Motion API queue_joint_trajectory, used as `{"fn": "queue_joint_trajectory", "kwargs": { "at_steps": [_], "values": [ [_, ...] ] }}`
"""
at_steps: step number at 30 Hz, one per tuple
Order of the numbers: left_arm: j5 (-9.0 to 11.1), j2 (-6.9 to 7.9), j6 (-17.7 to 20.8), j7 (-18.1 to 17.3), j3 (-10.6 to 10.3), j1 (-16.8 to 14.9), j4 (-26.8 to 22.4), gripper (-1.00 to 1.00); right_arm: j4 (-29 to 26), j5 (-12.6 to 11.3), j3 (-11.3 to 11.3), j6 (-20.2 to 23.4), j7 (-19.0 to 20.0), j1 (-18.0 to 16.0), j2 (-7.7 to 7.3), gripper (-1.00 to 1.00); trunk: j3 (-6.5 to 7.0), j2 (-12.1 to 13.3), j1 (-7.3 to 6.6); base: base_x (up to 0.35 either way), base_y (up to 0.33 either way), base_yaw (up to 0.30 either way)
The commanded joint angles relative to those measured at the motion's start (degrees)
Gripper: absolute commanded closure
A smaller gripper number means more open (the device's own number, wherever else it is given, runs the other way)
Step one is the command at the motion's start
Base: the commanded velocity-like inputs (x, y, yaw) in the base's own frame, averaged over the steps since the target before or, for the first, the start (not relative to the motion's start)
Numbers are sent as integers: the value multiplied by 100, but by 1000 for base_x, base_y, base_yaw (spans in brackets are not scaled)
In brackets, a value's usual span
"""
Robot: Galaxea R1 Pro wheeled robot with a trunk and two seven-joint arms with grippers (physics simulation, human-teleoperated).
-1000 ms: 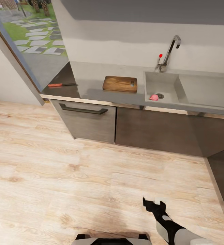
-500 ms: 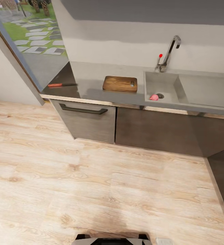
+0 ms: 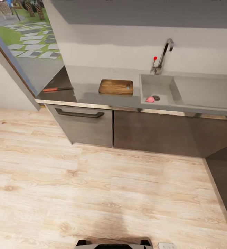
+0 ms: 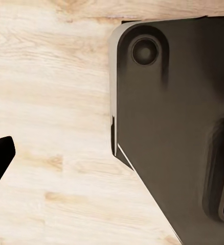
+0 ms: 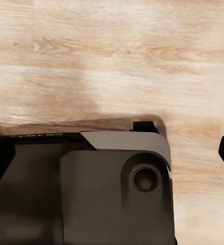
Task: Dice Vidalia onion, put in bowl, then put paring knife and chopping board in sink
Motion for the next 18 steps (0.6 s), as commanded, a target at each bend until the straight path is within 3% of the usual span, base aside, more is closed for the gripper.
{"fn": "queue_joint_trajectory", "kwargs": {
  "at_steps": [1, 18],
  "values": [
    [9, 0, -18, -4, 5, -2, 3, -100, 9, -62, 19, -23, 35, -4, 0, -100, 2, -8, 3, 0, 0, -129],
    [10, 0, -18, -4, 5, -3, 1, -100, 8, -62, 21, -23, 38, -4, 0, -100, 147, -8, 3, 0, 0, -102]
  ]
}}
